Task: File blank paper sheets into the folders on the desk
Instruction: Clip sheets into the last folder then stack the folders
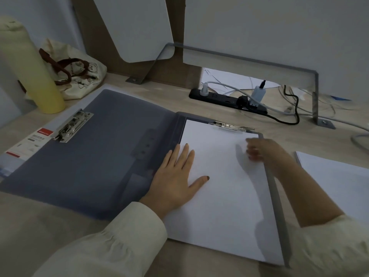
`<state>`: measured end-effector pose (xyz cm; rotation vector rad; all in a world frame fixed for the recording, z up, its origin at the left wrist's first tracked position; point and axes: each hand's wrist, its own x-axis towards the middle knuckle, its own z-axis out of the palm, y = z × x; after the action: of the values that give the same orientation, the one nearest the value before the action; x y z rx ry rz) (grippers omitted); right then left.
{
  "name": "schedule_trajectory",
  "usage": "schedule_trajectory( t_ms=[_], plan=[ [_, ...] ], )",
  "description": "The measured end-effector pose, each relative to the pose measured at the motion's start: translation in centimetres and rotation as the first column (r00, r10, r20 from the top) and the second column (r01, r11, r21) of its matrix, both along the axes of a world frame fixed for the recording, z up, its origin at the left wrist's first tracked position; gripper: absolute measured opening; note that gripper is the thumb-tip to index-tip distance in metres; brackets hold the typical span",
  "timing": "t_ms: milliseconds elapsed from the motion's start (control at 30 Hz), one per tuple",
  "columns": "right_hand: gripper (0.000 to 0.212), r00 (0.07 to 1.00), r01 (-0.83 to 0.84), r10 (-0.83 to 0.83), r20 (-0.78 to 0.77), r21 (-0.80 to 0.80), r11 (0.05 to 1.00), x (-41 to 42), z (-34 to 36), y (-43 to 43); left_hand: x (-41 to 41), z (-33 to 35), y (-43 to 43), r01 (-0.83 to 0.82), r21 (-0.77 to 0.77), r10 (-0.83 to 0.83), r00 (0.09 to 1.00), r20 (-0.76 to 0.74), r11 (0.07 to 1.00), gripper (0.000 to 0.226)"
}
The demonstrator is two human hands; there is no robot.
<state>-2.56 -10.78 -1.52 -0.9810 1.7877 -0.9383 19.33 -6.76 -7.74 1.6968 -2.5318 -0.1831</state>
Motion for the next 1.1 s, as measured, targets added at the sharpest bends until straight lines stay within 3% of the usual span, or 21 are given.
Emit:
schedule_trajectory(
  t_ms=[67,133,233,300,367,500,567,667,833,933,1100],
  plan=[
    [0.019,0.950,0.133,-0.111,0.293,-0.056,0.990,-0.3,0.2,-1.8,0.0,-0.1,-0.1,0.000,-0.007,0.000,1.000,-0.001,1.000,0.084],
    [0.024,0.927,0.176,-0.136,0.349,-0.088,0.980,-0.3,0.2,-3.3,0.1,-0.3,-0.1,0.004,-0.022,-0.004,1.000,-0.020,1.000,0.087],
    [0.016,0.988,0.118,-0.097,0.121,-0.179,0.977,1.0,0.4,-4.8,0.0,-0.3,-0.1,0.011,-0.028,-0.013,0.997,-0.074,1.000,0.091],
    [0.041,0.999,0.033,-0.035,-0.008,-0.213,0.976,2.5,0.3,-5.3,0.0,-0.3,0.0,0.015,-0.036,-0.018,0.996,-0.085,0.999,0.092],
    [0.049,0.980,-0.095,0.045,-0.192,-0.257,0.962,3.8,-0.2,-5.5,0.0,-0.4,0.0,0.014,-0.037,-0.017,0.995,-0.102,0.999,0.092],
    [0.050,0.796,-0.318,0.118,-0.594,-0.244,0.916,4.8,-1.4,-5.5,0.0,-1.0,0.0,0.006,-0.117,-0.016,0.996,-0.089,0.993,0.081],
    [0.043,0.695,-0.379,0.107,-0.711,-0.236,0.895,5.0,-2.3,-5.7,0.0,-1.5,-0.1,-0.005,-0.128,-0.009,0.994,-0.113,0.992,0.078],
    [0.039,0.620,-0.425,0.123,-0.775,-0.200,0.883,5.2,-3.3,-5.9,0.0,-1.7,0.0,-0.007,-0.159,-0.014,0.992,-0.129,0.987,0.077],
    [0.041,0.600,-0.445,0.161,-0.784,-0.160,0.881,5.1,-4.7,-5.2,0.0,-1.9,-0.1,-0.015,-0.190,-0.008,0.993,-0.117,0.982,0.076],
    [0.044,0.512,-0.470,0.147,-0.846,-0.133,0.873,5.5,-5.7,-4.8,0.1,-1.8,-0.2,-0.006,-0.150,-0.009,0.995,-0.102,0.989,0.077],
    [0.046,0.491,-0.444,0.149,-0.859,-0.099,0.890,5.9,-5.9,-4.7,-0.2,-1.5,-0.2,-0.021,-0.105,0.016,0.999,-0.047,0.994,0.079]
  ],
)
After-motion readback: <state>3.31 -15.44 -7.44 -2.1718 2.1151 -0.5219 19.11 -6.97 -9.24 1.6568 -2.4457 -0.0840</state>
